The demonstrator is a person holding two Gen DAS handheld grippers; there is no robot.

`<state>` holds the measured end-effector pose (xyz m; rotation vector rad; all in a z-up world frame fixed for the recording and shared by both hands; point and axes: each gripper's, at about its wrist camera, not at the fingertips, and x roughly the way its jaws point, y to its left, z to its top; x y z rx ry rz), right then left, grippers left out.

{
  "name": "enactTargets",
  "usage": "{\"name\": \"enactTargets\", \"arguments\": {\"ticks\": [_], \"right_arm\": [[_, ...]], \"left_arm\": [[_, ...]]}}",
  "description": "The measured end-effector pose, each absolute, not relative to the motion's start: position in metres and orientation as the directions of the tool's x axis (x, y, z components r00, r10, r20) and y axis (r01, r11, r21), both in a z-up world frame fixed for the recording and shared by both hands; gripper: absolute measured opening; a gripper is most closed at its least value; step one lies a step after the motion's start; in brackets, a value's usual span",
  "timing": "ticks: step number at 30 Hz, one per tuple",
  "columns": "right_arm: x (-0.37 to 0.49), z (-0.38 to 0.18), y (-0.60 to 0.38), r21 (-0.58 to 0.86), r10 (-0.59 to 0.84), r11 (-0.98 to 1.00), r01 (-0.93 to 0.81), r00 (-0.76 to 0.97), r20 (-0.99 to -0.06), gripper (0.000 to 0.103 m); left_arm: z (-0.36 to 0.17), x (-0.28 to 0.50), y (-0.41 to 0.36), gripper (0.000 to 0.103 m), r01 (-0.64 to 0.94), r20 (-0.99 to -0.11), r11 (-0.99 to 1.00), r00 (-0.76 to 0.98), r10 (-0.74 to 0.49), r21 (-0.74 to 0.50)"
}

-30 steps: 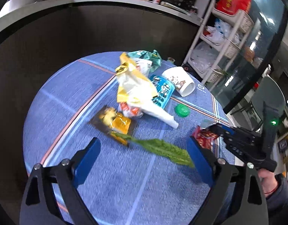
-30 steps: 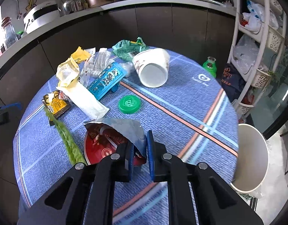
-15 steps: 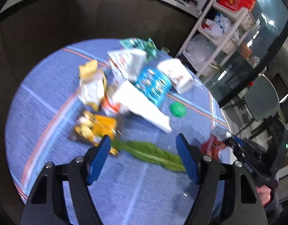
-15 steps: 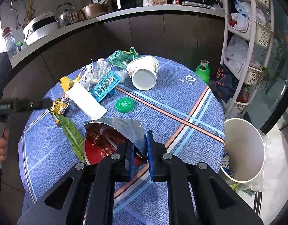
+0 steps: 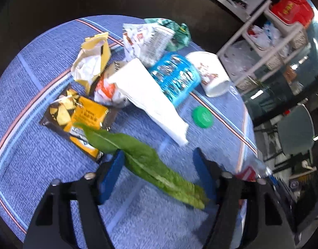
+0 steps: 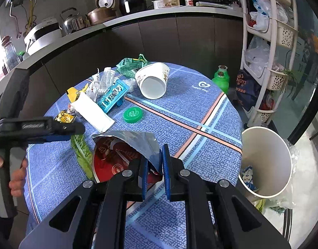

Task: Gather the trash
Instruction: 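Grasp the green lettuce leaf with the left tool while the right holds the red bag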

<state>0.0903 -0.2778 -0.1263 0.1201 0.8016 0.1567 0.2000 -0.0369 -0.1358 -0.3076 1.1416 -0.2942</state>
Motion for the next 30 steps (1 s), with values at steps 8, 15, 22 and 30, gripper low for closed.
{"name": "enactTargets", "arguments": {"ticks": [8,15,22,30], "right_arm": [[0.082,-0.119,-0.283,0.165,0.190,0.981,-0.104,0.706,-0.682,0.012],[0.077,-0.118,-0.294,0.191,0.187,0.979,-0.076,0.715,-0.674,0.012],[0.073,-0.117,-0.296,0.193,0.188,0.978,-0.075,0.716,-0.673,0.012],[0.070,-0.118,-0.314,0.229,0.187,0.973,-0.039,0.719,-0.669,0.012]], "left_arm": [[-0.136,0.201,-0.037,0.019,0.056,-0.851,0.932,0.390,-0.350,-0.358],[-0.128,0.162,-0.029,0.070,0.149,-0.857,0.929,0.357,-0.370,-0.339],[-0.120,0.143,-0.061,0.057,0.396,-0.830,0.874,0.357,-0.429,-0.282],[-0.122,0.125,-0.088,0.058,0.771,-0.852,0.636,0.344,-0.395,0.017]]}}
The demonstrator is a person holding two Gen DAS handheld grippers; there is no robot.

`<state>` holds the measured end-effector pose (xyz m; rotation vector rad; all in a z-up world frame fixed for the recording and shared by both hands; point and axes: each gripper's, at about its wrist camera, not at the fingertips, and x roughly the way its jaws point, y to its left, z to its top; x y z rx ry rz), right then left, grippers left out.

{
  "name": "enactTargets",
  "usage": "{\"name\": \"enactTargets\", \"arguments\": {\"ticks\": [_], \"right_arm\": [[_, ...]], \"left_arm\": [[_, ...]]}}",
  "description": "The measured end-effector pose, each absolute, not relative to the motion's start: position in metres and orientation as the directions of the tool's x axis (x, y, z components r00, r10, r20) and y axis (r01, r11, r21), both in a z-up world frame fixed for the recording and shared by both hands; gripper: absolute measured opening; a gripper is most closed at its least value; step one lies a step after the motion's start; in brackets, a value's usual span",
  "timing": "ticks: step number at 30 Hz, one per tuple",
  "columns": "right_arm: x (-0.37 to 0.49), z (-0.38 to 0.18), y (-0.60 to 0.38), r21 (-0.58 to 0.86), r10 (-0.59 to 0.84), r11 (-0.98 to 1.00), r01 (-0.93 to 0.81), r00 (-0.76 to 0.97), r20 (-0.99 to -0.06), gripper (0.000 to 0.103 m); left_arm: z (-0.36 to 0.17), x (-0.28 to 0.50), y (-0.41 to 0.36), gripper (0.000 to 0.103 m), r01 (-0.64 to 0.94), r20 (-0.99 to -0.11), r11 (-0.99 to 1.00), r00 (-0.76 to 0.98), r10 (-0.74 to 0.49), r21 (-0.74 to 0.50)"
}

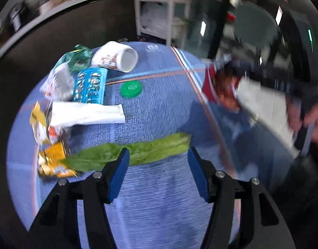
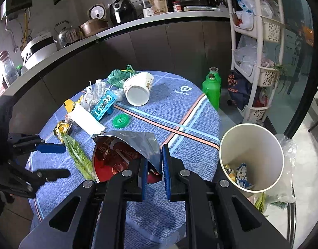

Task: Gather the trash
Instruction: 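Grasp the green lettuce leaf with the left tool while the right holds the red bag, then carry the lettuce leaf and red bag over the bin and release both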

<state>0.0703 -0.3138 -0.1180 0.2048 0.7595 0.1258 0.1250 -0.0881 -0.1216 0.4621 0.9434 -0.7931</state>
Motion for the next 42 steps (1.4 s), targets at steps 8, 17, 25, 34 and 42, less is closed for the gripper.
{"name": "enactTargets", "arguments": {"ticks": [8,17,25,34,42], "right_arm": [[0.076,-0.123,-0.311,0.238,0.197,0.970,-0.040,0.702,-0.684,0.012],[0.079,-0.125,-0.312,0.241,0.193,0.970,-0.031,0.700,-0.688,0.012],[0.079,-0.124,-0.313,0.242,0.191,0.970,-0.027,0.702,-0.686,0.012],[0.075,-0.118,-0.310,0.256,0.202,0.966,-0.031,0.709,-0.676,0.012],[0.065,-0.100,-0.316,0.254,0.193,0.967,-0.034,0.745,-0.638,0.012]], "left_arm": [[-0.142,0.118,-0.107,0.060,0.840,-0.859,0.506,0.395,-0.325,0.194],[-0.135,0.154,-0.108,0.038,0.800,-0.860,0.599,0.329,-0.390,0.035],[-0.132,0.169,-0.104,0.026,0.787,-0.865,0.608,0.232,-0.445,-0.102],[-0.132,0.156,-0.106,0.020,0.756,-0.866,0.649,0.262,-0.426,-0.090],[-0.095,0.156,-0.092,0.019,0.662,-0.788,0.721,0.327,-0.522,-0.203]]}}
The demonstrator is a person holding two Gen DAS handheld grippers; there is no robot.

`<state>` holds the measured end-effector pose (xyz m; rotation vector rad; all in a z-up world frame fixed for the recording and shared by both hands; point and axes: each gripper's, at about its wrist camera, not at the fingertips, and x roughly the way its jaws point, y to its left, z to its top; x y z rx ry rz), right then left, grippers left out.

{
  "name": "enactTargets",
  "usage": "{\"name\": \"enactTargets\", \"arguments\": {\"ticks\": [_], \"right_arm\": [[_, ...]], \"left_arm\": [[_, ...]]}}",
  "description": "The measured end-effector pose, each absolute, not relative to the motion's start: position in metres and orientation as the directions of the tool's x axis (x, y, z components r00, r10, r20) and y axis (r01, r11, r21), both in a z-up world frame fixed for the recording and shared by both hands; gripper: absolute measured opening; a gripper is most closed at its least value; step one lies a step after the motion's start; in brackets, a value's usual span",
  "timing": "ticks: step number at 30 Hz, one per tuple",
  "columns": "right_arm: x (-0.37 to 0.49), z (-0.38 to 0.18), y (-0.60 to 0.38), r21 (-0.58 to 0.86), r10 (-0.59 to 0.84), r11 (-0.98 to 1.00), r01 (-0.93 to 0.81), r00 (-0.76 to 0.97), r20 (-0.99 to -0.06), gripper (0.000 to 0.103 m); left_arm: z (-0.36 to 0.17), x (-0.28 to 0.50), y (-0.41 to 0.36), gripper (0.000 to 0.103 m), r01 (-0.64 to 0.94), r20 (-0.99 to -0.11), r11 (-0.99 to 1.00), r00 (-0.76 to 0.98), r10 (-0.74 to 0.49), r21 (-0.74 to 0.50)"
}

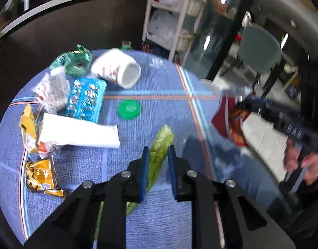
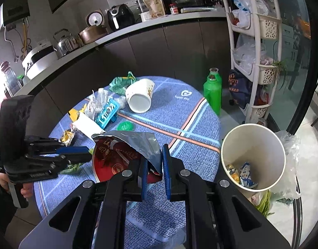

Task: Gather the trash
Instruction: 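Carry the lettuce leaf and red bag over the bin and release both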

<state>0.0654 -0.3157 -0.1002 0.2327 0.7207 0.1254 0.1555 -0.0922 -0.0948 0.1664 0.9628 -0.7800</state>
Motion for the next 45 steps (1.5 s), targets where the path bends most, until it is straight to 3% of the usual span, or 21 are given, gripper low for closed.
{"name": "enactTargets", "arguments": {"ticks": [8,15,24,37,45], "right_arm": [[0.051,-0.073,-0.348,0.245,0.141,0.969,0.005,0.807,-0.574,0.012],[0.038,-0.060,-0.393,0.234,0.063,0.969,0.079,0.836,-0.546,0.012],[0.029,-0.067,-0.440,0.232,0.006,0.961,0.147,0.832,-0.554,0.012],[0.040,-0.071,-0.450,0.237,-0.005,0.958,0.164,0.831,-0.557,0.012],[0.041,-0.074,-0.483,0.206,-0.072,0.952,0.228,0.818,-0.571,0.012]], "left_arm": [[-0.040,0.163,-0.107,0.017,0.634,-0.678,0.702,0.361,-0.640,-0.325],[-0.002,0.174,-0.161,0.010,0.669,-0.622,0.659,0.363,-0.694,-0.344],[-0.001,0.178,-0.222,0.008,0.700,-0.602,0.627,0.349,-0.718,-0.342],[-0.001,0.179,-0.225,0.007,0.697,-0.603,0.624,0.341,-0.722,-0.353],[0.006,0.183,-0.271,0.007,0.743,-0.570,0.558,0.292,-0.768,-0.370]]}}
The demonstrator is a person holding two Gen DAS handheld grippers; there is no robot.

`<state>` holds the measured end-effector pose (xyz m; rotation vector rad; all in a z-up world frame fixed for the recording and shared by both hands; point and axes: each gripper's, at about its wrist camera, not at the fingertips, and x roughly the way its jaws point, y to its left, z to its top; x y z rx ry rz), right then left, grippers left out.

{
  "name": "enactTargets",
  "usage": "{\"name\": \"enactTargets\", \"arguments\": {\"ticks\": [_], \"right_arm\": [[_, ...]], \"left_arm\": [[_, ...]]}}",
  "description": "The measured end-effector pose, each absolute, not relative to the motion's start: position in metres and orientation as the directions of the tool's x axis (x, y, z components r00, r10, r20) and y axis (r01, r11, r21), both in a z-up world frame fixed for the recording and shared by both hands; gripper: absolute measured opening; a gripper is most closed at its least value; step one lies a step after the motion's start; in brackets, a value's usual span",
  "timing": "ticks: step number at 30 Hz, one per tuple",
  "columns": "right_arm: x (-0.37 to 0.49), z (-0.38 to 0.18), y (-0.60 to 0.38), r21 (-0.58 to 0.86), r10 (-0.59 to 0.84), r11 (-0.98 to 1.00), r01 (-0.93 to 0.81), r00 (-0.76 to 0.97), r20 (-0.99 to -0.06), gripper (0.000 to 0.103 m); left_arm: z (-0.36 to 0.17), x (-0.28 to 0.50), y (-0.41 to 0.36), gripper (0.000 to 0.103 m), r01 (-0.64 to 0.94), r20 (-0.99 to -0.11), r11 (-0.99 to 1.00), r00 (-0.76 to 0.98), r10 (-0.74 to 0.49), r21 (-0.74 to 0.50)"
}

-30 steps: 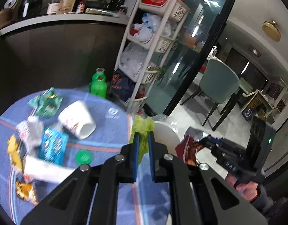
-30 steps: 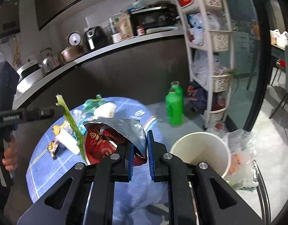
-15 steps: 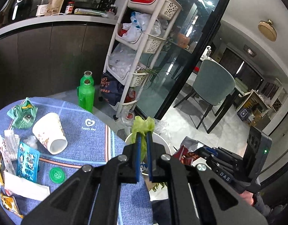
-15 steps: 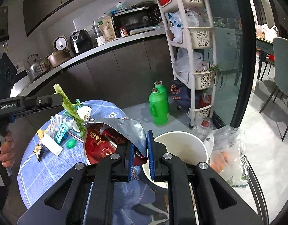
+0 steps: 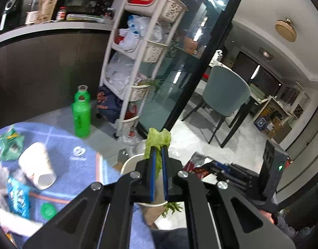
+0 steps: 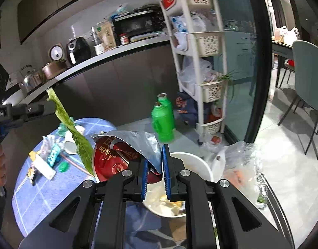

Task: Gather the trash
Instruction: 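Carry the lettuce leaf and red bag over the bin and release both, then move both tools back over the table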

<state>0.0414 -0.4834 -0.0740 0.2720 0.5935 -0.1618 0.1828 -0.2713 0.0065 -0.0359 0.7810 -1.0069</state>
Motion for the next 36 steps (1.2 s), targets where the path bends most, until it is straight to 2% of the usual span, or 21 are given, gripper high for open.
{"name": "enactTargets", "arguments": {"ticks": [5,17,21,22,23,24,25,29,30,32,34,36], "right_arm": [[0.048,-0.097,-0.508,0.177,-0.111,0.946,0.272,0.783,-0.612,0.012],[0.090,-0.198,-0.544,0.168,-0.070,0.942,0.291,0.659,-0.749,0.012],[0.100,-0.216,-0.540,0.147,-0.069,0.950,0.275,0.645,-0.761,0.013],[0.102,-0.219,-0.538,0.142,-0.067,0.954,0.266,0.646,-0.761,0.016],[0.103,-0.220,-0.538,0.139,-0.066,0.955,0.261,0.647,-0.760,0.024],[0.103,-0.221,-0.536,0.133,-0.069,0.957,0.257,0.650,-0.757,0.029],[0.103,-0.221,-0.535,0.114,-0.082,0.960,0.254,0.650,-0.755,0.036],[0.101,-0.218,-0.530,0.075,-0.101,0.970,0.231,0.664,-0.741,0.062],[0.100,-0.217,-0.529,0.077,-0.097,0.971,0.226,0.668,-0.738,0.067],[0.097,-0.212,-0.526,0.081,-0.087,0.975,0.208,0.687,-0.721,0.086],[0.094,-0.206,-0.520,0.070,-0.088,0.979,0.194,0.700,-0.709,0.095],[0.093,-0.201,-0.515,0.062,-0.090,0.980,0.187,0.705,-0.704,0.095]], "left_arm": [[-0.007,0.186,-0.317,0.008,0.768,-0.577,0.523,0.252,-0.777,-0.369],[-0.127,0.209,-0.388,0.008,0.751,-0.737,0.559,0.148,-0.659,-0.350],[-0.146,0.218,-0.394,0.010,0.749,-0.753,0.567,0.140,-0.643,-0.344],[-0.149,0.219,-0.395,0.019,0.745,-0.753,0.571,0.143,-0.642,-0.345],[-0.150,0.220,-0.396,0.028,0.744,-0.753,0.573,0.146,-0.642,-0.345],[-0.151,0.221,-0.396,0.047,0.741,-0.751,0.579,0.158,-0.642,-0.339],[-0.150,0.222,-0.394,0.060,0.739,-0.744,0.588,0.181,-0.643,-0.328],[-0.142,0.223,-0.389,0.068,0.743,-0.734,0.594,0.211,-0.645,-0.309],[-0.139,0.221,-0.387,0.075,0.744,-0.731,0.600,0.231,-0.643,-0.293],[-0.133,0.218,-0.383,0.085,0.746,-0.721,0.610,0.266,-0.640,-0.267],[-0.124,0.214,-0.377,0.097,0.741,-0.710,0.628,0.309,-0.633,-0.238],[-0.116,0.209,-0.369,0.100,0.728,-0.696,0.650,0.351,-0.626,-0.218]]}}
